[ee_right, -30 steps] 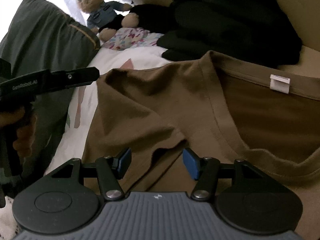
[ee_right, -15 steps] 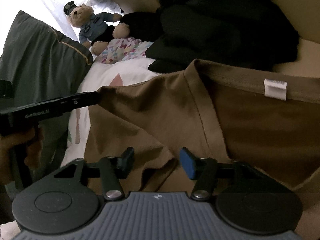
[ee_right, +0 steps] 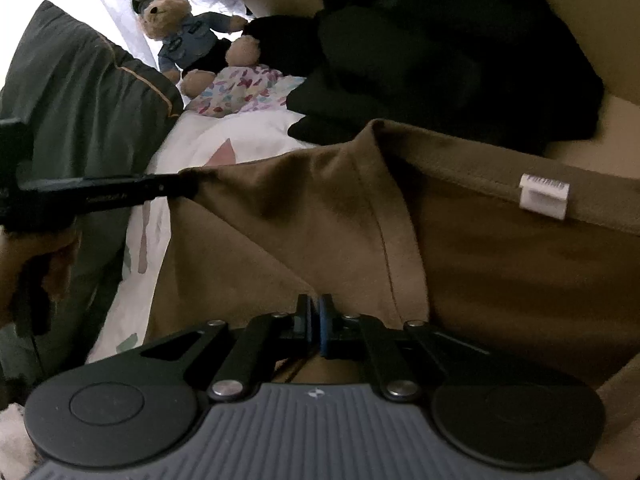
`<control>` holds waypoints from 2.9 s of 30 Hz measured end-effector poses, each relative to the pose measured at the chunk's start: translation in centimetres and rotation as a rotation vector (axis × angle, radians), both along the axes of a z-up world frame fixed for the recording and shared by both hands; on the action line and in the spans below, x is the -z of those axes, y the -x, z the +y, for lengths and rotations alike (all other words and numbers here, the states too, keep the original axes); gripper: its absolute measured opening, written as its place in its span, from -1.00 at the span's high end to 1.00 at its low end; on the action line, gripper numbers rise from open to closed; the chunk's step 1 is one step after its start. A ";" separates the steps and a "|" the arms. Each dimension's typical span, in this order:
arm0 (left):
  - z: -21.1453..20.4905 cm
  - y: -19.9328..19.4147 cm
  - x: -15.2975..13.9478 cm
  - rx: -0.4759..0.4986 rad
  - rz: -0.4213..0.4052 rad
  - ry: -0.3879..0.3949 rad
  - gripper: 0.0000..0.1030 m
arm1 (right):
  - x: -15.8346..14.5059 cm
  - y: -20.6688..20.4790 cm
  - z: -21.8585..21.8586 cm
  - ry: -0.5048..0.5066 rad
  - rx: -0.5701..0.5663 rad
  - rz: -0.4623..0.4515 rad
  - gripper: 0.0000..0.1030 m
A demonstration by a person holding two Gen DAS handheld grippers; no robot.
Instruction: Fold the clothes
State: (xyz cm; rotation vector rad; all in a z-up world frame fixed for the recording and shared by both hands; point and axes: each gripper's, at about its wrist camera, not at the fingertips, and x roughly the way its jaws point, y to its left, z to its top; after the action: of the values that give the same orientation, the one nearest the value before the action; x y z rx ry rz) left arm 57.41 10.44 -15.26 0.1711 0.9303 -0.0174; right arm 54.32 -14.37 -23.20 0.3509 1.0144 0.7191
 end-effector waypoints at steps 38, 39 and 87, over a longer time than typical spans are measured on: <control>4.6 14.9 0.3 0.009 0.004 0.153 -0.36 | -4.6 8.4 2.5 0.125 -0.081 -0.041 0.10; 4.9 15.5 0.4 0.006 0.007 0.161 -0.36 | -4.6 8.6 2.8 0.125 -0.091 -0.039 0.10; 7.5 22.2 2.2 -0.006 -0.094 0.262 0.39 | -2.1 14.7 9.7 0.115 -0.368 0.034 0.85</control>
State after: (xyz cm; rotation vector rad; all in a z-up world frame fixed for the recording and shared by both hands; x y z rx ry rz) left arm 35.21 17.99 -17.46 -0.0729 0.8265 -0.1244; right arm 39.63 -4.64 -21.09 0.0754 1.1616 0.9822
